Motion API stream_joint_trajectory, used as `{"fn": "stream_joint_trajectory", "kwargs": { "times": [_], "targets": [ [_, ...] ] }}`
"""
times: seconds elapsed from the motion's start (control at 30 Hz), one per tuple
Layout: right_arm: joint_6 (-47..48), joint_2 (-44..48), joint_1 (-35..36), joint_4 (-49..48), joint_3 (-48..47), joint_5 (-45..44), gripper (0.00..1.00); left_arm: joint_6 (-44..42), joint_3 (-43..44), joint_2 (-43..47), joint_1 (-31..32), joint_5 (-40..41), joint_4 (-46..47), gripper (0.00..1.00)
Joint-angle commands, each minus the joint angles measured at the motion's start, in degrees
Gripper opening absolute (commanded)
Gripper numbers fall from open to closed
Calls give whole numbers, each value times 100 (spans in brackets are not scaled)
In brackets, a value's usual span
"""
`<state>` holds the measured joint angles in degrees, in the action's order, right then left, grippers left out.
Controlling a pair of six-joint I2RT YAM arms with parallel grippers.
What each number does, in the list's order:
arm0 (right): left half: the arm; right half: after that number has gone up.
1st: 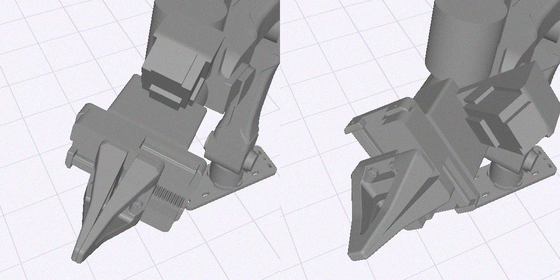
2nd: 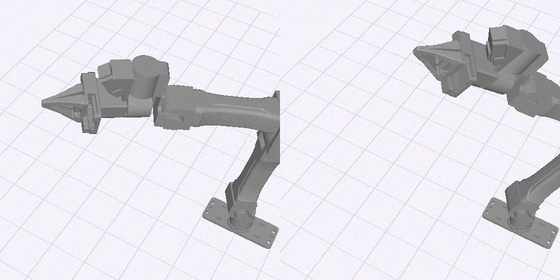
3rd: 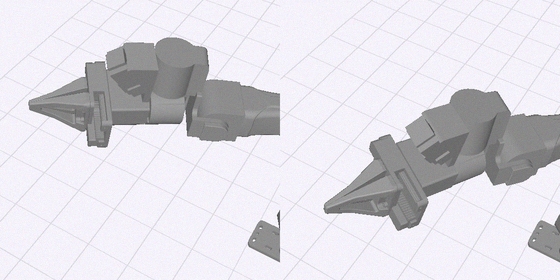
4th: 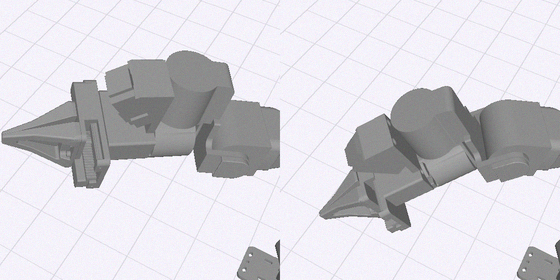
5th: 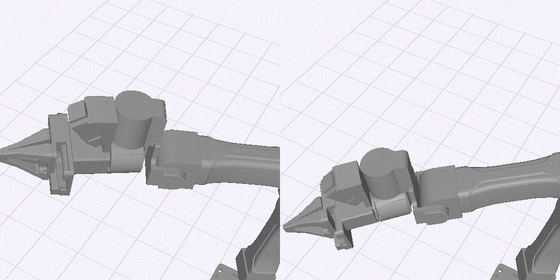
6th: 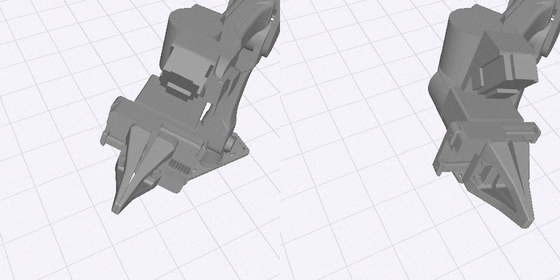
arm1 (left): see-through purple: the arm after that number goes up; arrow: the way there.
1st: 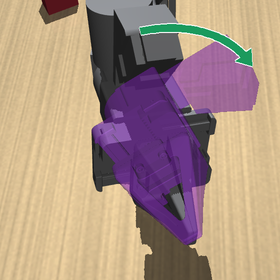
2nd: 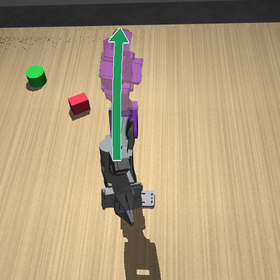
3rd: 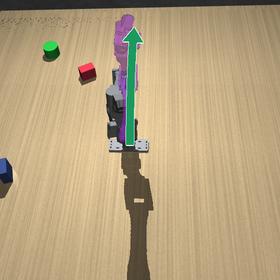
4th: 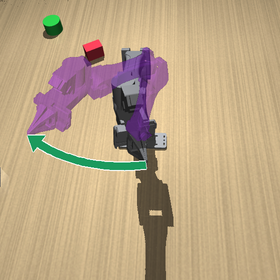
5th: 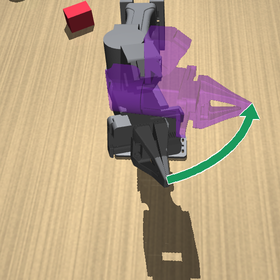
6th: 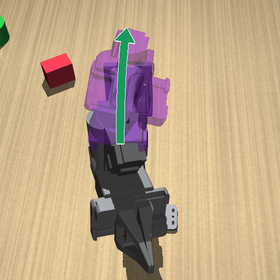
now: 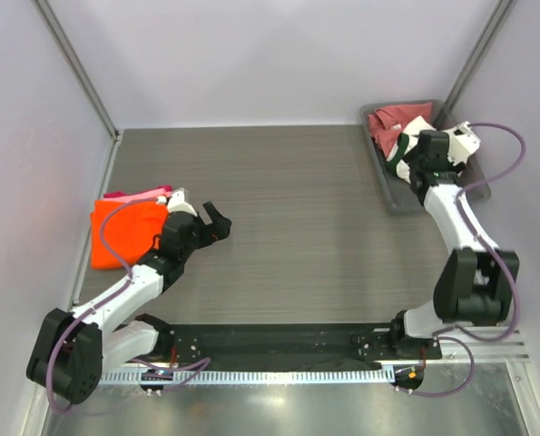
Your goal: Fold and stack the t-shirts
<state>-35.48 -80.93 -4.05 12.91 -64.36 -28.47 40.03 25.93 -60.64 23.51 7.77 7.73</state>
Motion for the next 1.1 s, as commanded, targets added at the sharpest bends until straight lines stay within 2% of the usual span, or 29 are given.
{"fn": "stream_joint_trajectory", "kwargs": {
  "times": [0.0, 0.17, 0.43, 0.47, 0.5, 0.57, 0.6, 0.63, 0.67, 0.83, 0.87, 0.97, 1.07],
  "targets": [
    [-353, -870, -104, 344, -672, -291, 73, -22, 202, 9, -4, -127, 326, 99],
    [-380, -2538, -183, 327, -1780, -177, 73, -13, 175, 79, 31, -153, 352, 99],
    [-494, -4088, -254, 353, -3275, -9, 73, -13, 228, -35, 49, -250, 379, 98],
    [-494, -4194, -254, 388, -3381, -53, 71, -13, 228, -44, 40, -250, 379, 98],
    [-503, -4395, -262, 423, -3573, -88, 64, -22, 237, -53, 49, -258, 379, 98],
    [-547, -4519, -280, 581, -3750, -272, 45, -13, 245, -62, 49, -276, 387, 98],
    [-512, -4520, -280, 590, -3803, -360, 20, -13, 246, -62, 57, -276, 388, 97],
    [-486, -4389, -280, 616, -3795, -474, 6, -22, 237, -62, 57, -276, 379, 97],
    [-494, -4275, -280, 617, -3742, -754, 1, -30, 254, -70, 57, -285, 379, 97],
    [-249, -3116, -122, 608, -3400, -1467, 1, -57, 254, -44, 75, -294, 388, 96],
    [-74, -2609, -52, 582, -3356, -1529, 1, -66, 254, -35, 66, -285, 388, 96],
    [609, -1633, 439, 424, -3285, -1679, 1, -92, 254, -9, 93, -285, 405, 96],
    [1278, -911, 1353, 388, -3477, -1312, 1, -136, 254, 9, 119, -267, 405, 95]
  ]
}}
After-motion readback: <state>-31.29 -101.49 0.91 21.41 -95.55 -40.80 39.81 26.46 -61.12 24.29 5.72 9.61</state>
